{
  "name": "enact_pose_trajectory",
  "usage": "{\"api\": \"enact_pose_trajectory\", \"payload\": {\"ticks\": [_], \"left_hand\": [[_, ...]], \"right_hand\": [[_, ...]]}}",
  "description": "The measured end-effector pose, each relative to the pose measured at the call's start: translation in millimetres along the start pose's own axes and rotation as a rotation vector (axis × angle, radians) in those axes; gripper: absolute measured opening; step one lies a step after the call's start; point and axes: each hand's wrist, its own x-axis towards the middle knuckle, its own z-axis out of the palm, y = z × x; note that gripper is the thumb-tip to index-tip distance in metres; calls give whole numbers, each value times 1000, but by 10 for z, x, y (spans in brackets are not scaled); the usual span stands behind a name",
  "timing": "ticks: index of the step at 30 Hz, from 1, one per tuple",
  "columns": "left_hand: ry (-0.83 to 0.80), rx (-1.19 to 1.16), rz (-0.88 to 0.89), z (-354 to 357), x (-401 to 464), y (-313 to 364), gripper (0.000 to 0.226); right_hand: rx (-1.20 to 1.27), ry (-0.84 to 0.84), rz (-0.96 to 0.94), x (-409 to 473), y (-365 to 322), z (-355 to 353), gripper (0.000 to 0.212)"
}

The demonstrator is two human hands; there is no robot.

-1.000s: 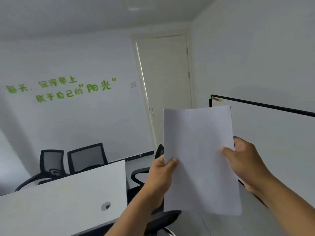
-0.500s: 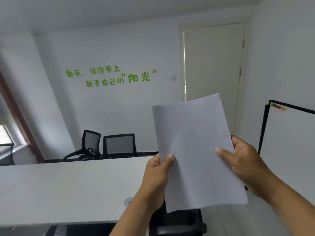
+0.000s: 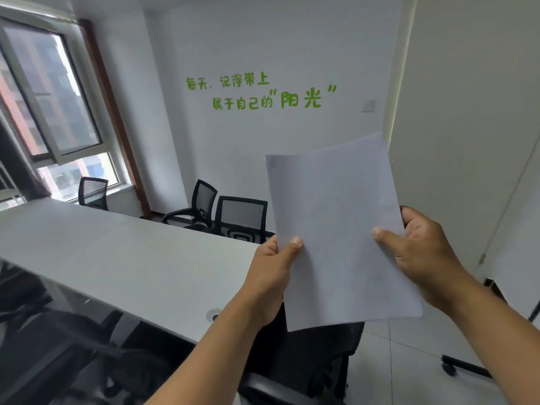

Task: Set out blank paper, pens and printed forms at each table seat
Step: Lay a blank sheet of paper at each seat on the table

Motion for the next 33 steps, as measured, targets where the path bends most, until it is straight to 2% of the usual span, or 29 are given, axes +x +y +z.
{"api": "enact_pose_trajectory", "payload": {"ticks": [6,17,24,33], "left_hand": [[153,40,-15,-9,347,-76,27],[360,57,-47,-478,1292,-437,27],[494,98,-79,-716,1933,-475,25],[704,7,-108,-910,2468,-821,24]], "right_hand": [[99,-143,66,570,293,122,20],[169,-397,184,1778,902,824,23],[152,-508,238,2523,1191,1265,26],[47,-739,231,3341,1652,1843,28]]}}
